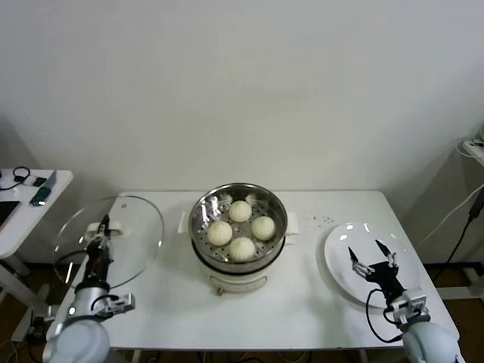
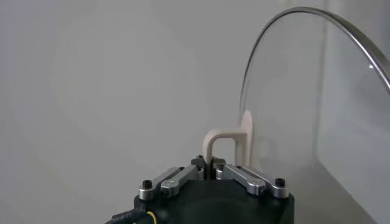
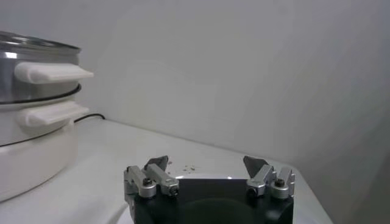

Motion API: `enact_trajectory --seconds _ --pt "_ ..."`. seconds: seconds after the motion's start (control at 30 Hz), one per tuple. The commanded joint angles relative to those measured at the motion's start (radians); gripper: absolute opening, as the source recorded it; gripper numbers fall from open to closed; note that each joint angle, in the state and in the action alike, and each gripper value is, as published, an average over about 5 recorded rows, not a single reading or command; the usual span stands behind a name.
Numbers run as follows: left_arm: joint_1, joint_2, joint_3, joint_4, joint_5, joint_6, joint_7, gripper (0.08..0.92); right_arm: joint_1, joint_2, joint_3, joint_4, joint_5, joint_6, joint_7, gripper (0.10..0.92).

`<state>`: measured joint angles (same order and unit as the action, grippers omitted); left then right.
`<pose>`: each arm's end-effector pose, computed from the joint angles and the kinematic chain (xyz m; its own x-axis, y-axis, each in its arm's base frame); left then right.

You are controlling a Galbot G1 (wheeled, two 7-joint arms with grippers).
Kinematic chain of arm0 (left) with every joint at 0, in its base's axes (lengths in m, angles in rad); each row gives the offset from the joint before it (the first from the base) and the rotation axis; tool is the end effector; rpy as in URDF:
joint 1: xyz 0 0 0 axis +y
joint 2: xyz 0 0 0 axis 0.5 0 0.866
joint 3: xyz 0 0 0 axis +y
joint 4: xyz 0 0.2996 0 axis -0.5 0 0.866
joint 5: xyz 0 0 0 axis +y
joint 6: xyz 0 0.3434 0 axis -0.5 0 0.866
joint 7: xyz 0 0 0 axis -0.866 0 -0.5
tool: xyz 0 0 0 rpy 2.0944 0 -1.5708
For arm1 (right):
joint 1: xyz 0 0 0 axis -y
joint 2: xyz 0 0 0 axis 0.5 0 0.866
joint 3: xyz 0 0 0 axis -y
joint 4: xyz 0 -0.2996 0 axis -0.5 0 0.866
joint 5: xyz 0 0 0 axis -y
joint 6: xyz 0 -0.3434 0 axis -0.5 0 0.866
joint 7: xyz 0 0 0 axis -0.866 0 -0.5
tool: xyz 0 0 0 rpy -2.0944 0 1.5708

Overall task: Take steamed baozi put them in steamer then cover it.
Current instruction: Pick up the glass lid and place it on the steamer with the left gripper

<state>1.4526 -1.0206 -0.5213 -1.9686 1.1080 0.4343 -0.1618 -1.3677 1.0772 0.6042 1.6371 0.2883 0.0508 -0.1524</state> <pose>0.2348 0.0865 -0.2557 -0.9690 -0.2150 -0.1218 -0.1055 -0.0858 0.9907 0.2514 -0.1555 -0.3266 -0.9717 -0.1199 0.2033 -0.1581 0.9703 -0.1829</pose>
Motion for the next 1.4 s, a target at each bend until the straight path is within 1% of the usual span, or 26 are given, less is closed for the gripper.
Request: enact_trajectory --seconds 0.03,0.17,0.3,0.47,0.63,0.77,1.0,1.27,1.4 --pt "-0.018 0.096 0.091 -0.229 -0.049 0.183 0.079 0.143 0.017 -0.009 -0.017 -0.005 -0.012 -0.007 0.014 0.823" --pt "-0.087 0.101 0.172 -0.223 -0.035 0.230 0.122 0.143 0.038 -0.016 -0.027 -0.021 -0.026 -0.007 0.017 0.823" --pt "-0.204 0.092 0.286 -0.187 0.009 0.272 0.176 0.143 0.064 -0.006 -0.046 -0.035 -0.041 -0.008 0.022 0.823" --pt "-0.360 0.035 0.450 -0.110 0.077 0.322 0.243 0.143 0.085 0.016 -0.065 -0.047 -0.063 -0.007 0.029 0.823" --pt "-0.462 -0.039 0.544 -0.047 0.126 0.351 0.298 0.143 0.094 0.022 -0.067 -0.058 -0.072 -0.006 0.032 0.823" --pt "-0.502 -0.093 0.582 -0.002 0.158 0.351 0.325 0.143 0.101 0.024 -0.064 -0.065 -0.076 -0.005 0.034 0.823" --pt "-0.559 -0.194 0.659 0.064 0.207 0.351 0.345 0.143 0.115 0.023 -0.063 -0.079 -0.093 -0.005 0.036 0.823" --pt "-0.573 -0.294 0.687 0.117 0.242 0.351 0.358 0.143 0.122 0.026 -0.053 -0.093 -0.107 -0.005 0.035 0.823" --pt "-0.569 -0.329 0.696 0.127 0.253 0.351 0.360 0.143 0.119 0.028 -0.049 -0.094 -0.108 -0.003 0.034 0.823"
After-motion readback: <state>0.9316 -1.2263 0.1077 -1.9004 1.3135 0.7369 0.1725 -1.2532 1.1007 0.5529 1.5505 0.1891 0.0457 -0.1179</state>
